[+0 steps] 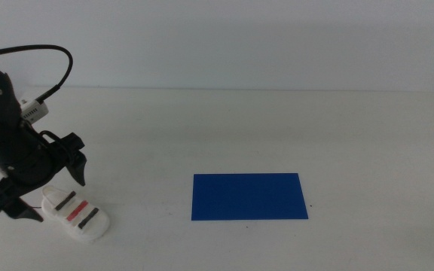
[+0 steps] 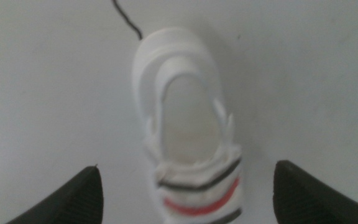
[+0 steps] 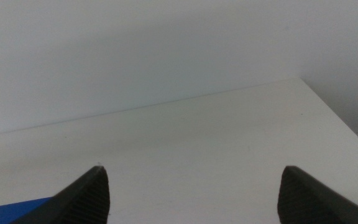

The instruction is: Use one arm to grab the shoe from the table and place it on the mat.

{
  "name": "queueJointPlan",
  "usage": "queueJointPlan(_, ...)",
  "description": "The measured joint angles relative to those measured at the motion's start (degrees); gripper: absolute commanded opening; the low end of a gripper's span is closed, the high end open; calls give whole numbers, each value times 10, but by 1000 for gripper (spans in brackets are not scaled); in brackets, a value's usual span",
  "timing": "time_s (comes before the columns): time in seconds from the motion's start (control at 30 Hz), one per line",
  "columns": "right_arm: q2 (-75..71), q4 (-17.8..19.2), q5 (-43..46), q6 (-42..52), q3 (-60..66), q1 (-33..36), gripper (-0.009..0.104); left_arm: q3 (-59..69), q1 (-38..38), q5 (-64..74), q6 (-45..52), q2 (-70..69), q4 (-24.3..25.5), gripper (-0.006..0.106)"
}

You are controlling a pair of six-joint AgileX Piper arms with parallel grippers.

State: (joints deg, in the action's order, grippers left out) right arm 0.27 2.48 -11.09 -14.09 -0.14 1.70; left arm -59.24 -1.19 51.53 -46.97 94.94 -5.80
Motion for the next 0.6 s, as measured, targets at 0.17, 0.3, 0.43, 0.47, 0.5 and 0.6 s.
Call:
queueJointPlan(0.17, 0, 0, 0, 0, 0, 0, 79, 0, 0, -34, -22, 26, -7, 94)
queueJointPlan(0.3, 0, 0, 0, 0, 0, 0, 79, 0, 0, -42, -25, 50, -7, 93)
queueJointPlan(0.43, 0, 0, 0, 0, 0, 0, 79, 0, 0, -45, -25, 68, -6, 84)
queueJointPlan(0.47, 0, 0, 0, 0, 0, 0, 79, 0, 0, -47, -25, 73, -5, 80)
queueJointPlan(0.5, 0, 0, 0, 0, 0, 0, 79, 0, 0, -48, -25, 74, -5, 75)
queueJointPlan(0.6, 0, 0, 0, 0, 0, 0, 79, 0, 0, -51, -25, 76, -4, 50)
